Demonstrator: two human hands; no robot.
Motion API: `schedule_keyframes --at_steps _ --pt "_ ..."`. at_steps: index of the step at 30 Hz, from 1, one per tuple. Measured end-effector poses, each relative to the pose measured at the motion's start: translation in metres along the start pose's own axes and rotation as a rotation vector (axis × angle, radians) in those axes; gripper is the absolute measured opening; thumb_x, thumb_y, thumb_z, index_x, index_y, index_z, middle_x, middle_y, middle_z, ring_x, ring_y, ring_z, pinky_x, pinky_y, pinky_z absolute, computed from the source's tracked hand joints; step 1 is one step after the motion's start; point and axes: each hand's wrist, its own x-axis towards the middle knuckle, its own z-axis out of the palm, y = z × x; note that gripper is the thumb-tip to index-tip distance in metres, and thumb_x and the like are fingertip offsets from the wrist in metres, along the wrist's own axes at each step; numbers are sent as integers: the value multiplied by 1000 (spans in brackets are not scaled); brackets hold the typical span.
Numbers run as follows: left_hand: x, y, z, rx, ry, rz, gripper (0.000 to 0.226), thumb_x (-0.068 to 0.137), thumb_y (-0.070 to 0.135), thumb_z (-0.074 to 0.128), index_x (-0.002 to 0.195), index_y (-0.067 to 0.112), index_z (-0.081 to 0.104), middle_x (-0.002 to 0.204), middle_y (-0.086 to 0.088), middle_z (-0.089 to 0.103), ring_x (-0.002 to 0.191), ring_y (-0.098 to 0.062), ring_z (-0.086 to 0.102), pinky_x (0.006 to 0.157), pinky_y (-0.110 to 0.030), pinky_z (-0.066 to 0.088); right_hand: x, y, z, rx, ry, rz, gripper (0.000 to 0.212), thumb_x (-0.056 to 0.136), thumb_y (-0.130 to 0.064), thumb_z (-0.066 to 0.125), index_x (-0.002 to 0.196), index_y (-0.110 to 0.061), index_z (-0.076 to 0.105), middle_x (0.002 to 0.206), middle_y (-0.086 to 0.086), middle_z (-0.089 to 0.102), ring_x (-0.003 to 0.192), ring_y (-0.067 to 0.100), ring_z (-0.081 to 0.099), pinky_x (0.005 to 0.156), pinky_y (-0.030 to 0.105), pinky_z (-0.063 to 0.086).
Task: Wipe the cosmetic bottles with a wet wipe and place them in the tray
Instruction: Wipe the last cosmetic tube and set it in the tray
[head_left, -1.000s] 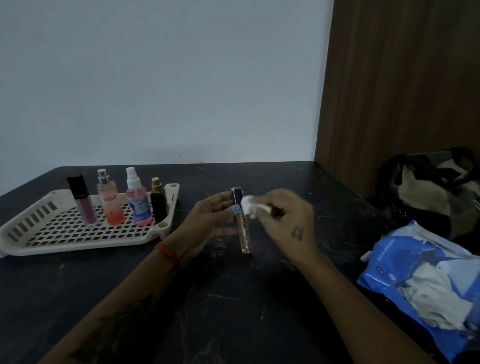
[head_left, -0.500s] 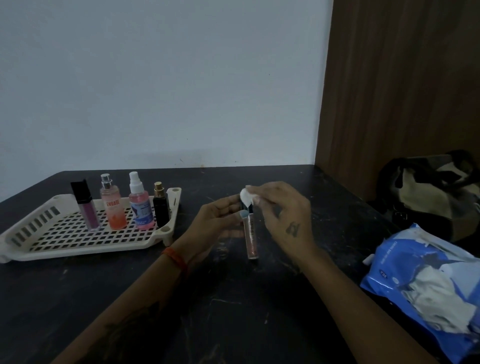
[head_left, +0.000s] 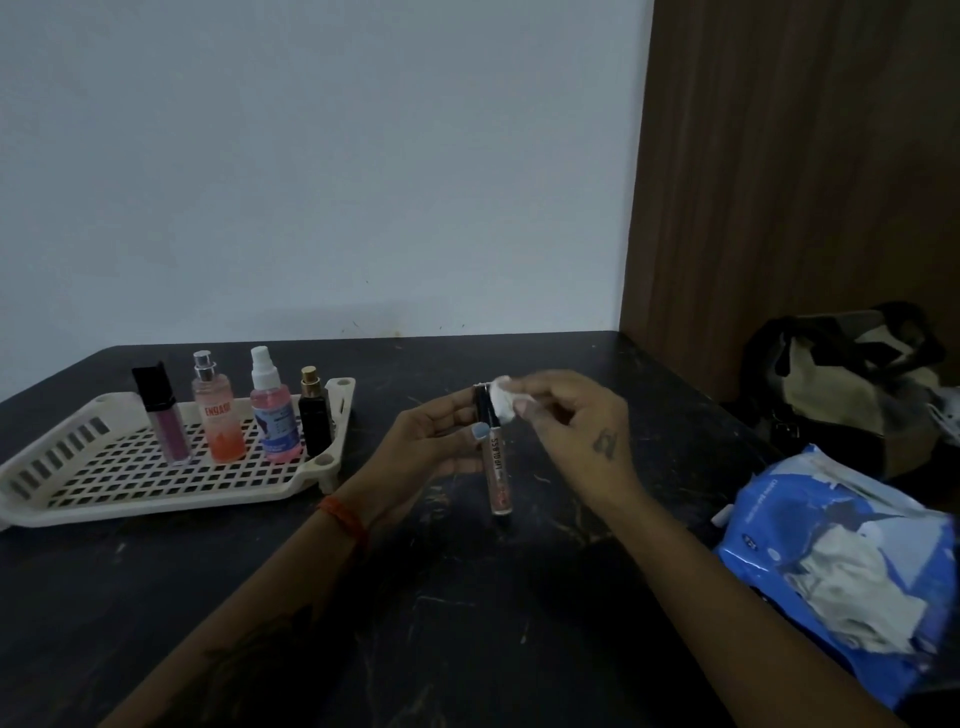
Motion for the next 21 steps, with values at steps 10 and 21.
schedule_keyframes --at_steps 10,21 --pt "2 -6 -6 -36 30 -9 40 72 13 63 111 23 61 103 -2 71 94 -19 68 70 -28 56 -24 1 7 -115 -80 -83 15 72 5 71 79 -9 74 85 3 72 77 7 66 71 9 50" --pt "0 -5 -5 -19 36 -3 40 74 11 61 113 24 60 108 0 70 96 -16 67 71 -26 55 -29 -6 -15 -394 -496 -88 8 76 -12 70 77 -17 75 81 -3 71 70 5 63 70 19 52"
